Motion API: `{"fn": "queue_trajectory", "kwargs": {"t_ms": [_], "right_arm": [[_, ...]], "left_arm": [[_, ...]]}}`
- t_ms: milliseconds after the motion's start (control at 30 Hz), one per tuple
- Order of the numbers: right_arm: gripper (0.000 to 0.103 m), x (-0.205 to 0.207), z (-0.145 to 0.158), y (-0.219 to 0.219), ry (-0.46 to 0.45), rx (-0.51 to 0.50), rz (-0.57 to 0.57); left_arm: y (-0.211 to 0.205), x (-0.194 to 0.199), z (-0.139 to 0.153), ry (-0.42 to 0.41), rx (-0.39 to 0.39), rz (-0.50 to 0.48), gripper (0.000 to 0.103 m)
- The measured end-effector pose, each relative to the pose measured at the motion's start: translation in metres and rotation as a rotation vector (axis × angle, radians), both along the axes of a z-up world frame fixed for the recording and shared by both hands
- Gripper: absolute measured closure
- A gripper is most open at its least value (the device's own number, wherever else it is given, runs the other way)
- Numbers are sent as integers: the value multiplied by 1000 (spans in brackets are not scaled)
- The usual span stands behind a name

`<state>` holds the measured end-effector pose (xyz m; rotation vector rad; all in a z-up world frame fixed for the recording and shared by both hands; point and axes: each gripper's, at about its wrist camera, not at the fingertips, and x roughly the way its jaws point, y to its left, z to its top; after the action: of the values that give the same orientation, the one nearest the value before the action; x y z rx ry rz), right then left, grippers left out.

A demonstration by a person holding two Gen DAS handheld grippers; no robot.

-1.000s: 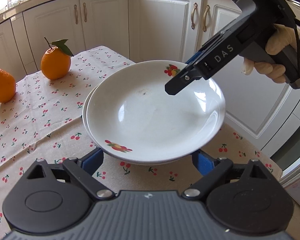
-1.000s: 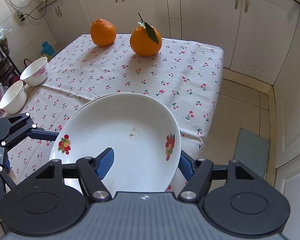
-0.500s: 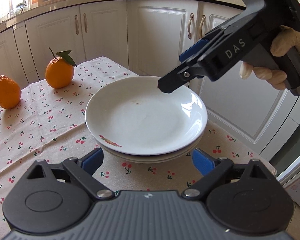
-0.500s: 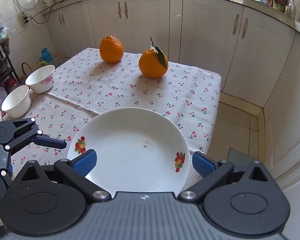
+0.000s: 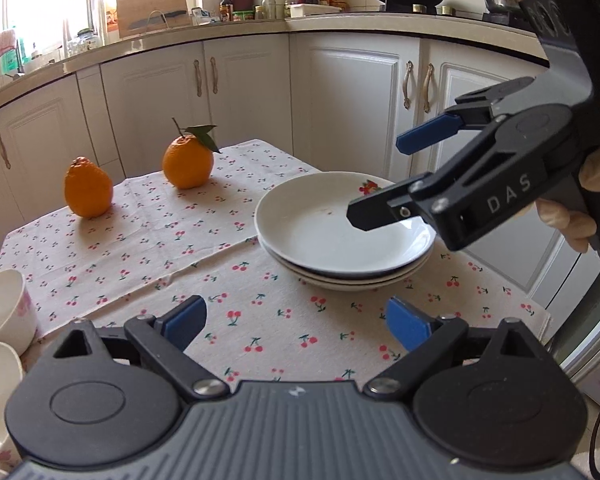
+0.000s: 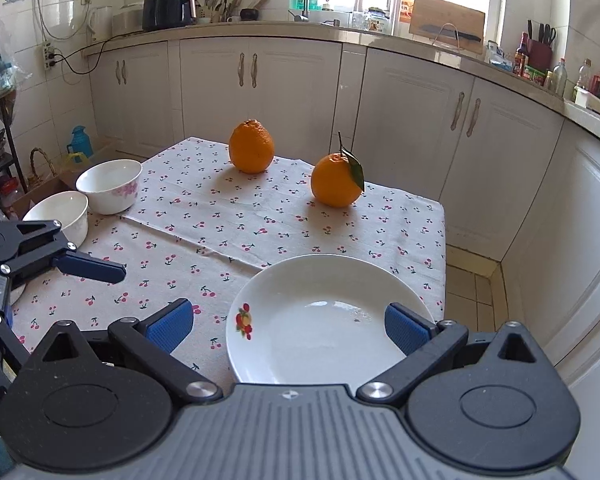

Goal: Organize plates and bowls
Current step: 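Reach the right gripper to a white bowl's rim and close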

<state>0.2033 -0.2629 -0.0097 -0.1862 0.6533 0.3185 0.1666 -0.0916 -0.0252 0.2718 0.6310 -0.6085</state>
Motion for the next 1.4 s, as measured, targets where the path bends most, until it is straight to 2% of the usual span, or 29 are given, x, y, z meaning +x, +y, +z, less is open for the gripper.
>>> {"fn": "queue_trajectory", "kwargs": {"t_ms": [267,667,833,1000,1100,1400], "right_arm": [[0,-27,-9,54,-17,2,75],[0,-33,-16,151,11,-15,332],[0,-29,-14,185,17,-13,414],[0,-24,-16,215,49,19,475],[0,-19,-23,232,87,38,505],[1,-1,-39,269,189,76,569]], "left_arm": [[63,-33,3,-26,35,117,7],[159,-85,5,-83,102,293,6],[188,-96,-4,-74,113,344,6],[209,-94,-22,-37,99,367,6],[218,-89,-30,-16,64,374,7],[225,-79,-42,-19,31,341,8]]}}
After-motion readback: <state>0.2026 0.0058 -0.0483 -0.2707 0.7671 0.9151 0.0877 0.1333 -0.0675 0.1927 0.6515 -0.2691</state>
